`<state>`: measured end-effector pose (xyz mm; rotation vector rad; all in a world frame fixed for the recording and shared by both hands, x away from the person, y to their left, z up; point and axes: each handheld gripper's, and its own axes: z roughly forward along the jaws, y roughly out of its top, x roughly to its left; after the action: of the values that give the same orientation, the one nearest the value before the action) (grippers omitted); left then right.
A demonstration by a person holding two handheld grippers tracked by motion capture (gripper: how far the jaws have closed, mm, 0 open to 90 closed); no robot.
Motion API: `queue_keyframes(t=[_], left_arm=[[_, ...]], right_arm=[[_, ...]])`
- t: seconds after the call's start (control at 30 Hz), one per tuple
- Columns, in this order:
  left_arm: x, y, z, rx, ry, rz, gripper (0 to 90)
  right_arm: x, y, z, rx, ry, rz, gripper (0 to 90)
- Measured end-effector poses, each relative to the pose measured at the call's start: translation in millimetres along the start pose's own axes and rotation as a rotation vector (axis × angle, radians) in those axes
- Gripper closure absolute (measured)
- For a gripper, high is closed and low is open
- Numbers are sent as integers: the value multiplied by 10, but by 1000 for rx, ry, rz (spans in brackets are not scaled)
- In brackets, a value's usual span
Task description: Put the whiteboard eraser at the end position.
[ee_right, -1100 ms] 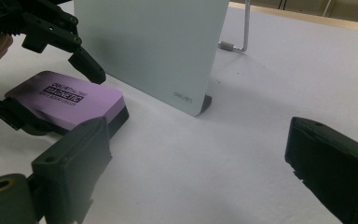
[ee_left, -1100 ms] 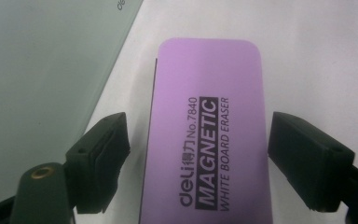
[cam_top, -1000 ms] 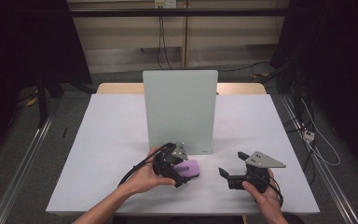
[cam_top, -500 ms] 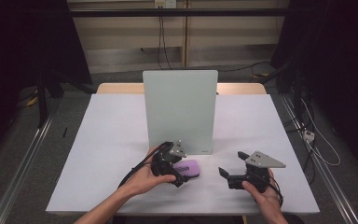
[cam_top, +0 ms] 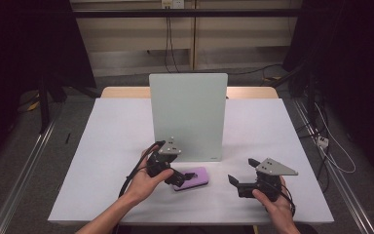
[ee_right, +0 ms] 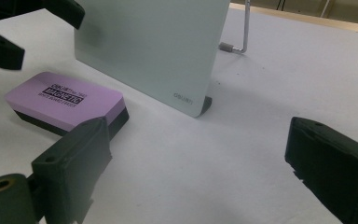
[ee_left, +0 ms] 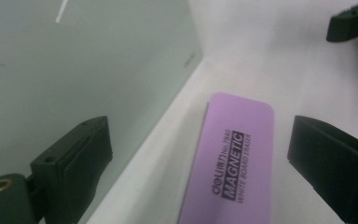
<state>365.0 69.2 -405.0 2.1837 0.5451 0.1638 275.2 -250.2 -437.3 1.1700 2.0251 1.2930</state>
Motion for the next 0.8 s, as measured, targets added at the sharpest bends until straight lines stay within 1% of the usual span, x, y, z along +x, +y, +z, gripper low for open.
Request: queue_keyframes(t=[0.03, 0.07, 0.1, 0.13, 0.17, 0.23, 0.37, 0.4, 0.43, 0.5, 0.6, 0.73, 0.8], left_arm=[[15, -17, -27, -23, 26, -10, 65], [24, -33, -52, -32, 43, -13, 61], [40, -50, -79, -31, 44, -9, 58], [54, -73, -102, -34, 46, -18, 59], [63, -102, -121, -46, 56, -27, 63], [79, -158, -171, -55, 71, -34, 60], [98, -272, -300, -70, 127, -34, 58], [105, -295, -338, -68, 137, -32, 58], [113, -318, -374, -72, 137, -34, 58], [139, -358, -443, -81, 150, -25, 57], [186, -405, -556, -80, 177, -24, 57], [241, -480, -694, -116, 224, -64, 56], [244, -525, -755, -124, 239, -83, 59]], right_arm=[[0, 0, 0, 0, 0, 0, 66], [0, 0, 0, 0, 0, 0, 66], [2, 1, 0, 0, -1, 0, 66], [2, 1, 1, 0, -1, 0, 66], [3, 1, 1, 1, 0, 1, 66], [6, 2, 1, 0, 0, 1, 66], [6, 0, 2, 0, 0, 3, 66], [6, 0, 2, -1, -1, 2, 66], [5, 0, 2, 0, -1, 2, 66], [6, 0, 4, 0, -1, 4, 66], [11, 2, 9, 1, -1, 8, 66], [16, 4, 17, 2, -1, 6, 66], [13, 3, 17, 2, -2, 5, 66]])
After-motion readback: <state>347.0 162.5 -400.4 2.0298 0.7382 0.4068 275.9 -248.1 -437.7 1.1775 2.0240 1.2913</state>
